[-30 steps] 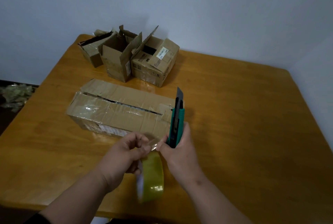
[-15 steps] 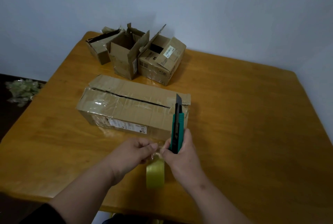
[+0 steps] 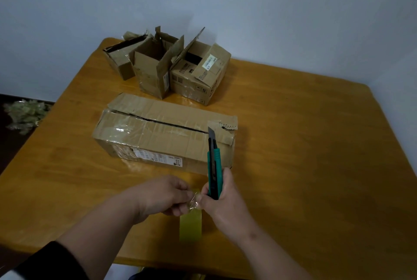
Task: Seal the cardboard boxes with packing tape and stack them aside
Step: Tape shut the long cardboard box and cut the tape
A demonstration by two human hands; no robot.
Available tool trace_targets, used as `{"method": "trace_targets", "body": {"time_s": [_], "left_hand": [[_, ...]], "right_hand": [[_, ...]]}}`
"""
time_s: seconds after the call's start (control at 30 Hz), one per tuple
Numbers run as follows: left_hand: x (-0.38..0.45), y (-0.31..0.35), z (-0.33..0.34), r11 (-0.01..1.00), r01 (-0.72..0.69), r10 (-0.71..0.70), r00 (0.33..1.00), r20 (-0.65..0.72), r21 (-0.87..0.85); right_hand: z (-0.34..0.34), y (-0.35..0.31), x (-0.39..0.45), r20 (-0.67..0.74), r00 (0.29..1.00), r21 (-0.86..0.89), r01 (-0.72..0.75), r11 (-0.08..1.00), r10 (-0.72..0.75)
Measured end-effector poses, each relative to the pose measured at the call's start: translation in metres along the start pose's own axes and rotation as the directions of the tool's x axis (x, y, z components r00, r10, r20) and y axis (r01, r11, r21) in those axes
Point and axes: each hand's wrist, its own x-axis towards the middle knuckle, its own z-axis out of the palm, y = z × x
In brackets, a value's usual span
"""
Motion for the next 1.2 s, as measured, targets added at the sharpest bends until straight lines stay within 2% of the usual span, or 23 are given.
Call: {"method": "trace_targets", "body": {"time_s": [0.13,0.27,0.43,0.6,0.67,0.73,0.83,1.0,1.1,1.2], "left_hand": [[0.003,-0.004,-0.001,0.999,0.036,-0.036,0.998,0.047,0.004],[0.004,-0.011,-0.001,0.998,0.022,-0.021,1.000,0.017,-0.066],[0.003,-0.018,0.001,0.991,-0.050,0.042,0.997,-0.062,-0.128],[0.005,-0.027,0.007,0.926,-0.095,0.019,0.978,-0.207,-0.364],[0.006,-0.029,0.013,0.906,-0.141,0.025,0.959,-0.282,-0.398],[0.004,-0.030,0.017,0.927,-0.197,0.082,0.937,-0.340,-0.319],[-0.002,-0.029,0.016,0.958,-0.278,0.233,0.903,-0.361,-0.075],[-0.010,-0.029,0.020,0.875,-0.397,0.478,0.800,-0.362,0.279],[-0.010,-0.030,0.021,0.840,-0.412,0.525,0.780,-0.340,0.354],[-0.006,-0.033,0.018,0.837,-0.398,0.518,0.798,-0.309,0.376]], "right_hand": [[0.002,0.003,0.001,0.028,1.000,-0.017,-0.003,1.000,0.004],[0.000,0.005,0.003,0.019,1.000,-0.020,-0.017,1.000,0.017],[-0.001,0.004,0.005,0.026,0.999,-0.037,-0.041,0.998,0.042],[0.002,0.006,0.009,-0.020,0.997,0.040,-0.079,0.996,0.080],[0.005,0.006,0.009,-0.046,0.995,0.085,-0.079,0.993,0.083],[0.007,0.007,0.007,-0.054,0.995,0.102,-0.074,0.992,0.079],[0.008,0.009,0.002,-0.037,0.996,0.117,-0.072,0.990,0.077],[0.008,0.007,-0.001,-0.054,0.998,0.087,-0.014,0.996,0.019],[0.008,0.006,-0.001,-0.083,0.996,0.025,0.022,0.999,-0.019],[0.008,0.007,-0.002,-0.077,0.997,0.093,0.012,0.996,-0.005]]}}
